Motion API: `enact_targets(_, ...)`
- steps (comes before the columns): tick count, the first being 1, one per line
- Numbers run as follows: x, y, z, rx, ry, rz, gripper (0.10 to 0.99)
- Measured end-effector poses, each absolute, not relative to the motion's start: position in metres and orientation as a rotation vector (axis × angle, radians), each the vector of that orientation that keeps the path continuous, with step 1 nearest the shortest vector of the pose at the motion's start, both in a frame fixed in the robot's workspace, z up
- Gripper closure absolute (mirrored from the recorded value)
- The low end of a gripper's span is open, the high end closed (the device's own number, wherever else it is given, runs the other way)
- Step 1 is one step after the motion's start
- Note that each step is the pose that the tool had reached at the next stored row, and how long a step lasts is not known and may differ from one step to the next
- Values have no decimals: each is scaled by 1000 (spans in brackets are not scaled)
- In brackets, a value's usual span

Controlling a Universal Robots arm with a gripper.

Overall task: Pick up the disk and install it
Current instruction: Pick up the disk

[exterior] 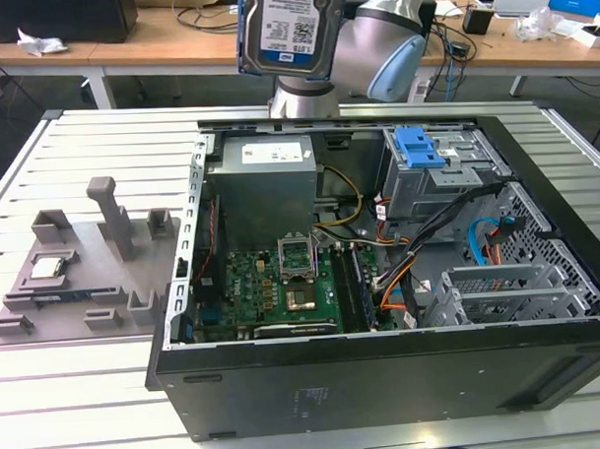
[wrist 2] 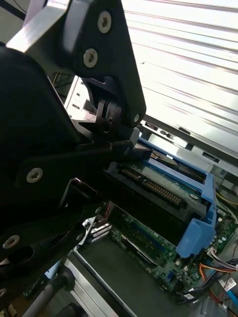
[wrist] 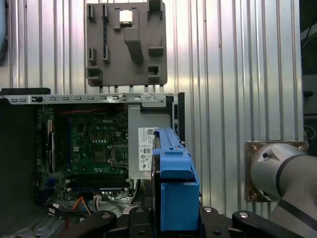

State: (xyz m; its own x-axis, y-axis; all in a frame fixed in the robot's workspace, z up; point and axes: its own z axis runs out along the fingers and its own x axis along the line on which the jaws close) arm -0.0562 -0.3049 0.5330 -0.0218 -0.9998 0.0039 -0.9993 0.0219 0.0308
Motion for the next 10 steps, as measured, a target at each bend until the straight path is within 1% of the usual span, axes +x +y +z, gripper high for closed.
enact_targets(10,-7,-305,533,2178,-2226,-34,725)
